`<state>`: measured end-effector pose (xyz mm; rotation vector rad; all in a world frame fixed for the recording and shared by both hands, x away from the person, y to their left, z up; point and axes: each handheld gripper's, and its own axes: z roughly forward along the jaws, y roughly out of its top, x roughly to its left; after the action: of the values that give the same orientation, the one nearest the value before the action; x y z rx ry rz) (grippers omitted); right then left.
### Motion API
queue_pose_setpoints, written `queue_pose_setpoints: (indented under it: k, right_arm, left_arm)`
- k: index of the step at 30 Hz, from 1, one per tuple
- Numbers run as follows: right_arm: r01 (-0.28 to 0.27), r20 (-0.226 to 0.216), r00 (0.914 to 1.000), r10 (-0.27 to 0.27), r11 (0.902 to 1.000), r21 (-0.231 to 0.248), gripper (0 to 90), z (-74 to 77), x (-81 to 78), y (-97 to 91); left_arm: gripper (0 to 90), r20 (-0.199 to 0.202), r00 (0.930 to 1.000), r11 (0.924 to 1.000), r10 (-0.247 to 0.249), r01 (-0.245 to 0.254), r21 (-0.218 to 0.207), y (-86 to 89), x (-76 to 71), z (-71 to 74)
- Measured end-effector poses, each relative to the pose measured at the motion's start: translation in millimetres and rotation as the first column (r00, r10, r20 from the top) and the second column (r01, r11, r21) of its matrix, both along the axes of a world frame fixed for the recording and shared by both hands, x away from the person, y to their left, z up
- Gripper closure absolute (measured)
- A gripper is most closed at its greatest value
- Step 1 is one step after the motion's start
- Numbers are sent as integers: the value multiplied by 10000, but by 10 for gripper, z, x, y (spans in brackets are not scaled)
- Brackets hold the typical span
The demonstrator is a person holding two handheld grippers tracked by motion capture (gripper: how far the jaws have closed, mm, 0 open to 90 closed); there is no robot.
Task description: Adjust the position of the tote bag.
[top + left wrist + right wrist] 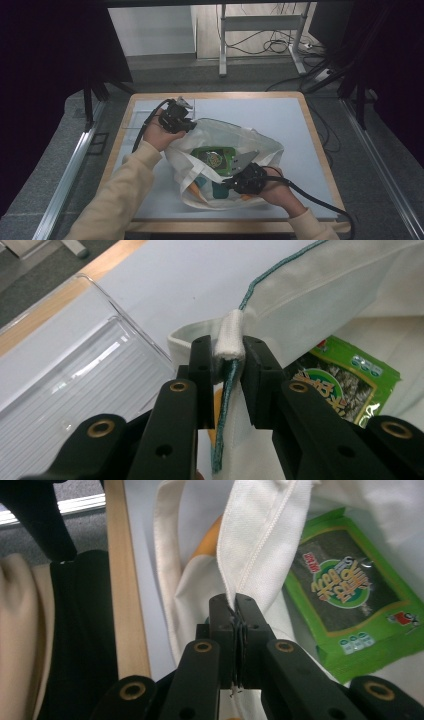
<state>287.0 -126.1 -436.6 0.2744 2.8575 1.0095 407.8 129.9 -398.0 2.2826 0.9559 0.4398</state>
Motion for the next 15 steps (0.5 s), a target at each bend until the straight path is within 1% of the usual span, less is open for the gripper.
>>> queue_pose_setpoints:
  k: [3, 5, 7, 9, 10, 11, 15]
  right_arm:
    - [-99, -53, 9999, 99, 9999, -63, 869, -7, -48, 4]
    - [-163, -99, 9998, 162, 9998, -119, 869, -15, -70, 7]
    - [-255, -182, 9995, 252, 9995, -167, 869, -43, -98, 7]
    - [-279, -260, 9993, 275, 9995, -151, 869, -77, -105, -2]
    - [-247, -369, 9990, 242, 9996, -124, 869, -121, -102, -11]
    - [-247, -369, 9990, 242, 9996, -124, 869, -121, -102, -11]
    - [-280, -578, 9980, 272, 9995, -137, 869, -200, -106, 1]
  left_arm:
    - [766, 104, 9998, 9998, 160, -159, -77, 11, 37, 24]
    - [766, 213, 9992, 9991, 338, -332, -271, 32, 71, 28]
    - [766, 116, 9985, 9975, 535, -529, -476, 51, 118, 12]
    - [766, 110, 9977, 9965, 664, -657, -514, 47, 147, -20]
    - [766, 85, 9974, 9962, 711, -706, -503, 46, 163, -39]
    - [766, 88, 9967, 9953, 811, -805, -535, 40, 172, -56]
    - [765, 52, 9954, 9939, 952, -947, -562, 41, 211, -81]
